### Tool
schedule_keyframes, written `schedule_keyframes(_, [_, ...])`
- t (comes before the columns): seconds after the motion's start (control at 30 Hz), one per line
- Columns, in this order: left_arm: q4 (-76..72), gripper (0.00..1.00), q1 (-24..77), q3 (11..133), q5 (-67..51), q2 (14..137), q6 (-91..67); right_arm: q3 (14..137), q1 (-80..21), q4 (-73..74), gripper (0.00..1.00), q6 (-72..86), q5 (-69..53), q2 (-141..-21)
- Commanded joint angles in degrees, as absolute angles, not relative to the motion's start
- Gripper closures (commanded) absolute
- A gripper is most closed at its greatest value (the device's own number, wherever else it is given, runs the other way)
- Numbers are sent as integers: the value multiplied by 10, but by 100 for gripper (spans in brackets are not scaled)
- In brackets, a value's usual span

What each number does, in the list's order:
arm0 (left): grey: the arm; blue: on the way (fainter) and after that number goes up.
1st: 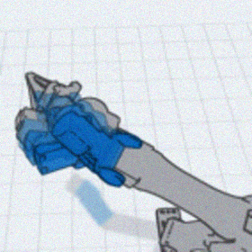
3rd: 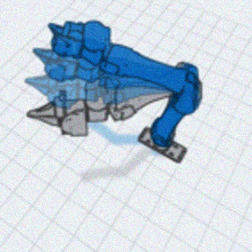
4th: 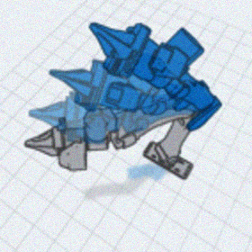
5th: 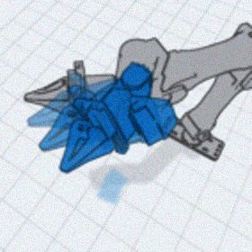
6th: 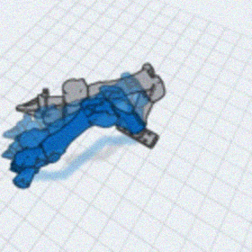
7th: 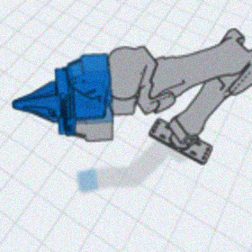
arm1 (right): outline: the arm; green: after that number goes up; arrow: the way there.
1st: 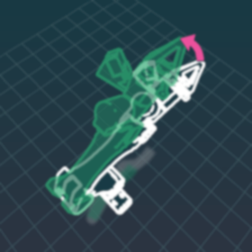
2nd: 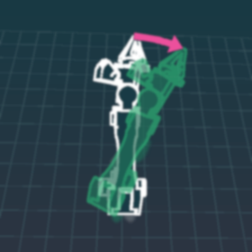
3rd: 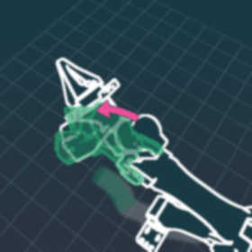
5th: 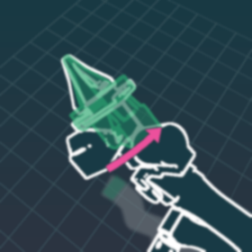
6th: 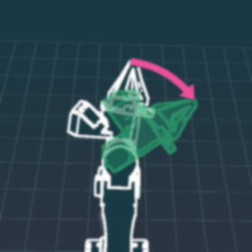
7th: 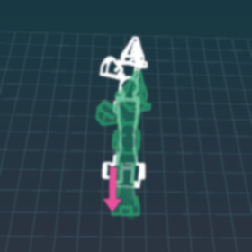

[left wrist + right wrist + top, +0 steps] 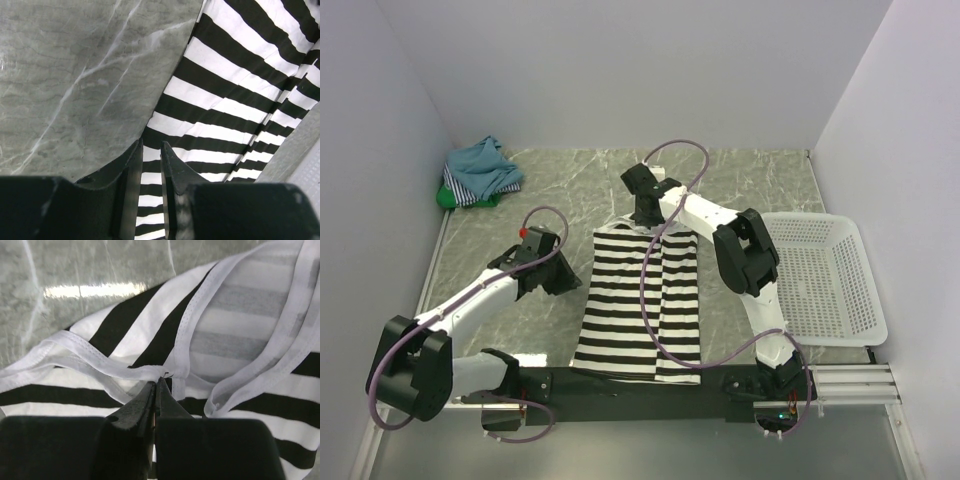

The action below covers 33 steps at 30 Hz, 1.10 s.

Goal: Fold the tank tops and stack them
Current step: Fold the tank top

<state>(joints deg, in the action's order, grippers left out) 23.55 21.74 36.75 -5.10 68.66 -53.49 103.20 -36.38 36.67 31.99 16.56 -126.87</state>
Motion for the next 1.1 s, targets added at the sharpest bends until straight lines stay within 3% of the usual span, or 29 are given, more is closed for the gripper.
schedule_keyframes(0.0, [211,73,214,375,-62,692,-519,1057,-363,312,100,295,199,-1238])
schedule_keyframes(0.33, [192,74,207,374,-78,717,-503,1067,-364,203,100,254,207,-1256])
schedule_keyframes(0.43, [191,74,202,376,-81,722,-496,1077,-365,177,94,248,193,-1271])
schedule_keyframes(0.47, [190,74,199,376,-83,723,-495,1085,-365,166,85,242,187,-1275])
schedule_keyframes(0.67, [185,74,188,378,-97,730,-483,1136,-366,149,57,229,152,-1318])
schedule_keyframes(0.83, [185,73,186,386,-98,731,-476,1156,-366,149,51,228,138,-1310])
schedule_keyframes(1.07, [177,63,134,449,-96,767,-477,1054,-379,177,50,284,156,-1188])
